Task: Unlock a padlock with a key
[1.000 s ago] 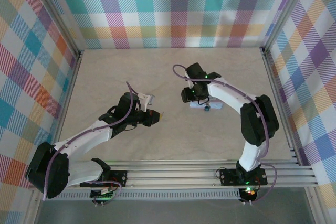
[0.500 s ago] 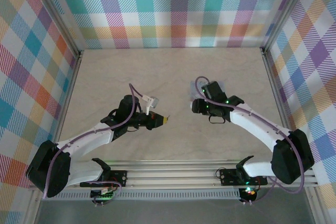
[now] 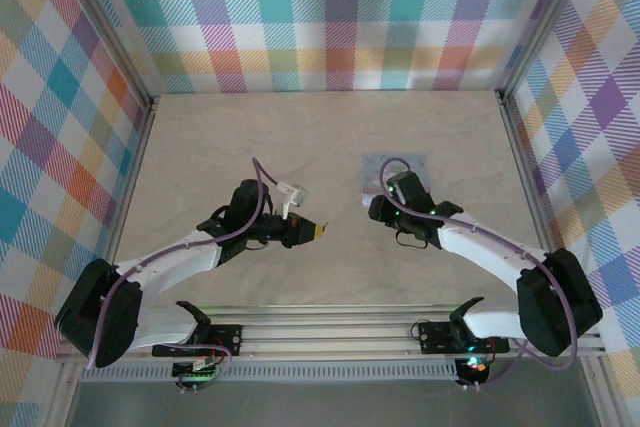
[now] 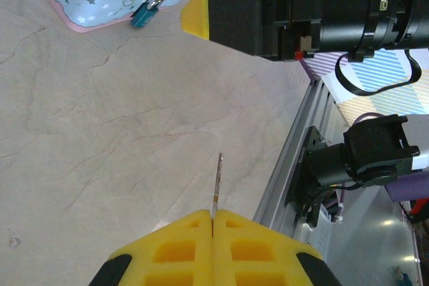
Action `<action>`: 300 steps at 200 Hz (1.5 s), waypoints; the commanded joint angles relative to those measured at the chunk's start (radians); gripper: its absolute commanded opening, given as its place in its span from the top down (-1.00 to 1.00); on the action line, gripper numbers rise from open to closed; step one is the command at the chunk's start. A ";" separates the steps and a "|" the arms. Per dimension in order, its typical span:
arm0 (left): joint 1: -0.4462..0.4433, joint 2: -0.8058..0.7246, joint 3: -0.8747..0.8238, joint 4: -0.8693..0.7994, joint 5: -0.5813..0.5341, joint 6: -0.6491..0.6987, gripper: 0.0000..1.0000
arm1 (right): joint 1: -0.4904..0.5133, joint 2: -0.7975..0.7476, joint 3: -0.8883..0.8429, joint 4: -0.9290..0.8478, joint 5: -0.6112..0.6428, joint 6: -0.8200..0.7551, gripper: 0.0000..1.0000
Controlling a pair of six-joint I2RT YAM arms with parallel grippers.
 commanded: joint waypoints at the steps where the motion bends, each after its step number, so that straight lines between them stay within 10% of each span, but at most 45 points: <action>1: -0.010 0.025 0.027 0.007 -0.005 0.009 1.00 | -0.014 0.061 0.031 -0.064 0.069 0.022 -0.21; 300: -0.010 -0.081 -0.060 -0.031 -0.117 0.027 1.00 | -0.022 0.423 0.186 0.189 0.272 -0.280 0.46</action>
